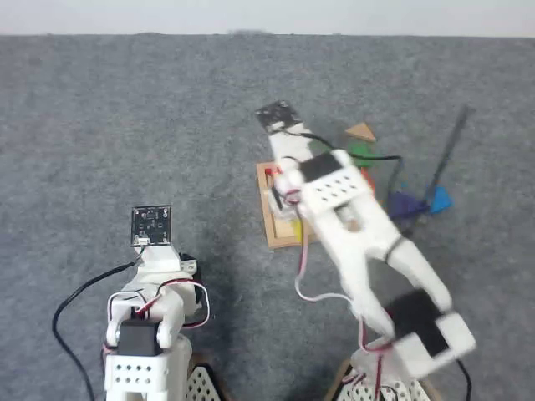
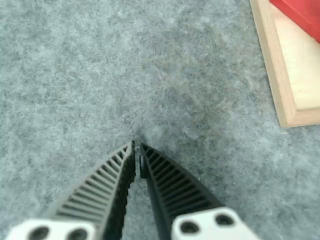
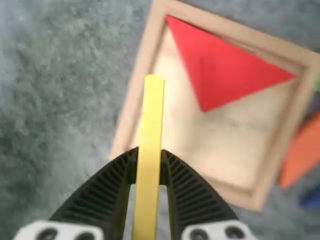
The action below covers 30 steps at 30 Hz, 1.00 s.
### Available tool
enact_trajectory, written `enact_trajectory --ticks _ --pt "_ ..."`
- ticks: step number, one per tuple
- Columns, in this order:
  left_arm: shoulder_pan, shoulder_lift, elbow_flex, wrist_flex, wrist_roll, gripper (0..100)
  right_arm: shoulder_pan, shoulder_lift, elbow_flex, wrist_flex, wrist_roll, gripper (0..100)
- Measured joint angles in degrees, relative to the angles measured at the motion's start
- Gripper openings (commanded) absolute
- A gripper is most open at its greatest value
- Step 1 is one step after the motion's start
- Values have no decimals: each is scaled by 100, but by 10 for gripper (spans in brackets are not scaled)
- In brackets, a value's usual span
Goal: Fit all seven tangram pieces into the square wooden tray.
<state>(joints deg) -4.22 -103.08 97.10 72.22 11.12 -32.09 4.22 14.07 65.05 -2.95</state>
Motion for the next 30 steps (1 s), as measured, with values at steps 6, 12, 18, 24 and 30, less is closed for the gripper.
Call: enact_trajectory --ticks 6,12,18,24,30 --pt "0 0 0 0 0 14 -132 624 -211 -299 -448 7" --pt "0 0 0 0 0 14 -273 721 -255 -721 -642 7" --pt "0 0 0 0 0 14 -273 1037 -448 -888 -642 9" --pt "0 0 0 0 0 14 35 1459 -826 -914 -642 9" --pt "0 0 0 0 0 14 264 1837 -1108 -923 -264 18"
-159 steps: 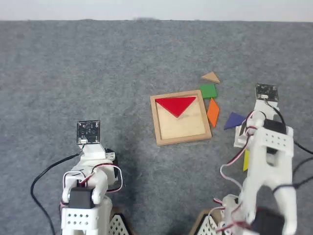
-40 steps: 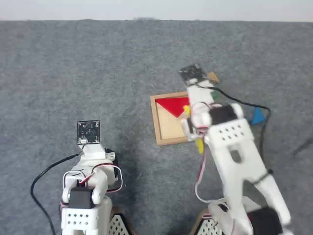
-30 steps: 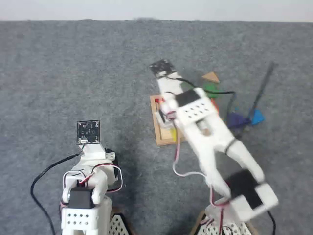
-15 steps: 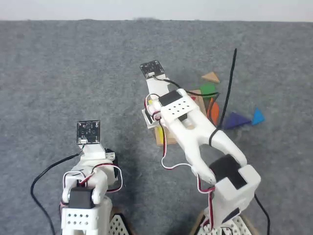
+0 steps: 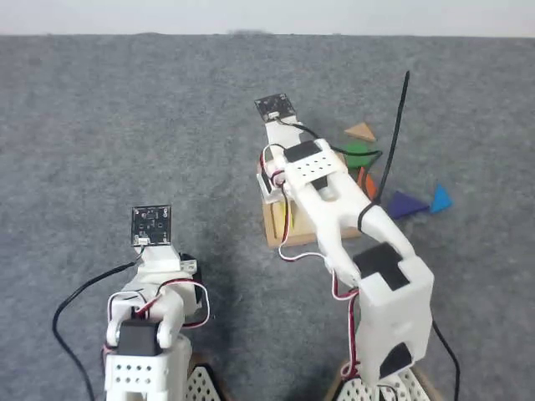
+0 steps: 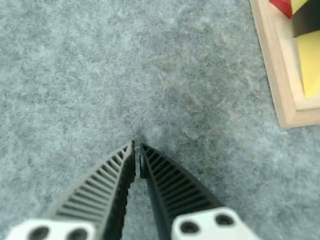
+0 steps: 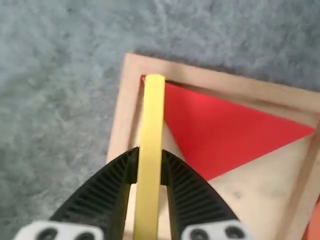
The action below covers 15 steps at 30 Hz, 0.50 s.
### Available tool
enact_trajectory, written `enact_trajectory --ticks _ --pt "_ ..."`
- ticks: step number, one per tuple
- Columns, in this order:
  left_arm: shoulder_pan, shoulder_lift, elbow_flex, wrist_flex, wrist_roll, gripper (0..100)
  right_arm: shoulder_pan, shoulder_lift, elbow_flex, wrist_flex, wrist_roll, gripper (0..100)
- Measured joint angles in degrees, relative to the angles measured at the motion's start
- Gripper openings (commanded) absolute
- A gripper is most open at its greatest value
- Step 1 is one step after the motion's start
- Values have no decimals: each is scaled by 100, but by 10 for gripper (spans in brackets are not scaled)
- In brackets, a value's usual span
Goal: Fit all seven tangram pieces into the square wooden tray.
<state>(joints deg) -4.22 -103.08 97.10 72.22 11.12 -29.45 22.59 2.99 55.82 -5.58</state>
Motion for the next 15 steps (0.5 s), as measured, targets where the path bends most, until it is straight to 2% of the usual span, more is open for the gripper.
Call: enact_trajectory --ticks 5,15 --pt "0 0 0 0 0 14 -53 35 0 0 88 99" --pt "0 0 0 0 0 14 -158 35 0 0 97 113"
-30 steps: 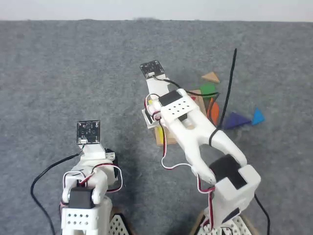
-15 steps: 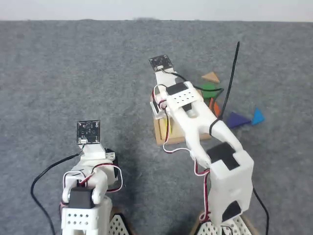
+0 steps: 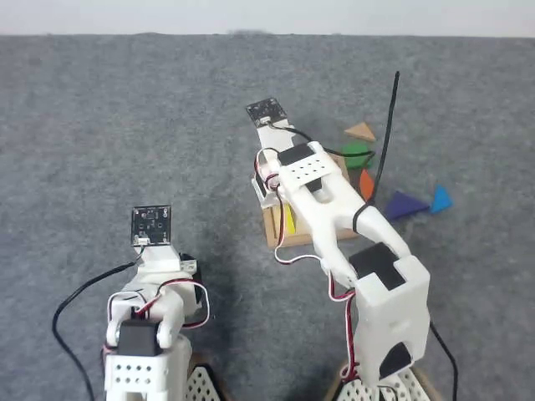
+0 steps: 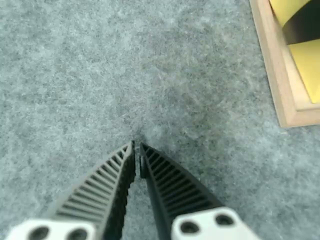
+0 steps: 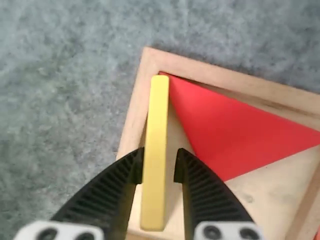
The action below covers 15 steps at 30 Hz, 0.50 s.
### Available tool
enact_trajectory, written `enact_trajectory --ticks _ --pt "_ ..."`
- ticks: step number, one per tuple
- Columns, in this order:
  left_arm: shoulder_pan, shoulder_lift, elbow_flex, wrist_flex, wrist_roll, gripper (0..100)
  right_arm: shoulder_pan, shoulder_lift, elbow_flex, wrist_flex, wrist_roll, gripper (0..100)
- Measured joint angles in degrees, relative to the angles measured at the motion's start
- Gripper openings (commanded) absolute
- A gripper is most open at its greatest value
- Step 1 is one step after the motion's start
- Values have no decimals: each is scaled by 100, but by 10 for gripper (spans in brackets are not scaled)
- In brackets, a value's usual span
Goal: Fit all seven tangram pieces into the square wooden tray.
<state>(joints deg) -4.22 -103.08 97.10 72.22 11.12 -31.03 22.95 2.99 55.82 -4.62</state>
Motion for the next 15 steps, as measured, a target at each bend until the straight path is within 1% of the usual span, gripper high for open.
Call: enact_trajectory --ticks 4,7,15 --pt "0 0 0 0 0 14 -9 -35 0 35 0 209" --pt "0 0 0 0 0 14 123 -246 0 211 0 269" --pt "0 0 0 0 0 14 589 -440 0 299 9 277"
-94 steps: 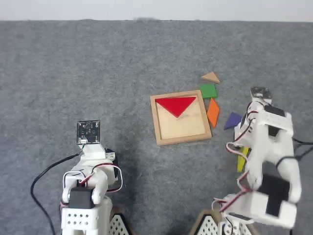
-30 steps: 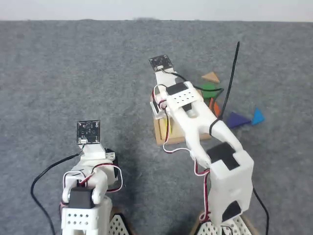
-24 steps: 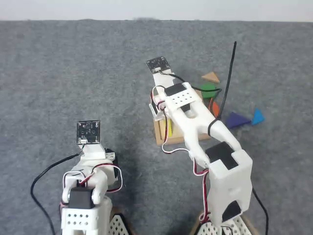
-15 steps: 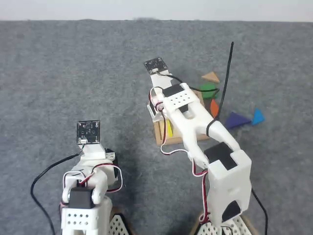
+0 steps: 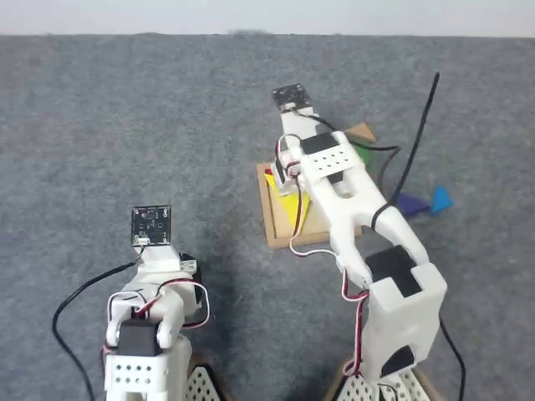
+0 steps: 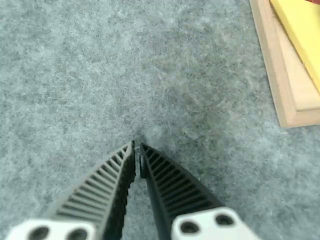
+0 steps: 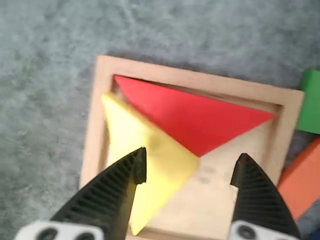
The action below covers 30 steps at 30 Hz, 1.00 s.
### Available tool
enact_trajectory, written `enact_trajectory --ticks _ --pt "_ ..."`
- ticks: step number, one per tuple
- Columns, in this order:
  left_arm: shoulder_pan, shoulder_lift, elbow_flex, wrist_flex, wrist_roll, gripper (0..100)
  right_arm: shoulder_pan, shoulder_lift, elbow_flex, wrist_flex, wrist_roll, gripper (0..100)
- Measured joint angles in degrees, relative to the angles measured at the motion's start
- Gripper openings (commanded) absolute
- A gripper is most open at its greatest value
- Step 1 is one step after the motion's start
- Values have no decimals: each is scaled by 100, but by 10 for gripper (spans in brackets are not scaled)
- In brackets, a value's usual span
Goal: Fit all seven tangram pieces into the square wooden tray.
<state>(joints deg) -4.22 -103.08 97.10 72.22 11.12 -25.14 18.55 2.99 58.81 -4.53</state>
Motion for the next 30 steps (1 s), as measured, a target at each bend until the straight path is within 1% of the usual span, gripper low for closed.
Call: enact_trajectory --ticks 3,8,11,14,17,21,27,30 --pt "0 0 0 0 0 14 35 0 0 0 0 261" --pt "0 0 0 0 0 14 158 9 0 132 -9 147" --pt "0 0 0 0 0 14 422 9 0 369 -123 130" --pt "0 0 0 0 0 14 695 9 0 457 -246 91" --pt "0 0 0 0 0 14 738 9 18 501 -290 67" --pt "0 0 0 0 0 14 554 53 167 527 -290 65" --pt "0 0 0 0 0 14 -202 123 290 536 -290 66" --pt "0 0 0 0 0 14 -290 114 281 536 -290 66"
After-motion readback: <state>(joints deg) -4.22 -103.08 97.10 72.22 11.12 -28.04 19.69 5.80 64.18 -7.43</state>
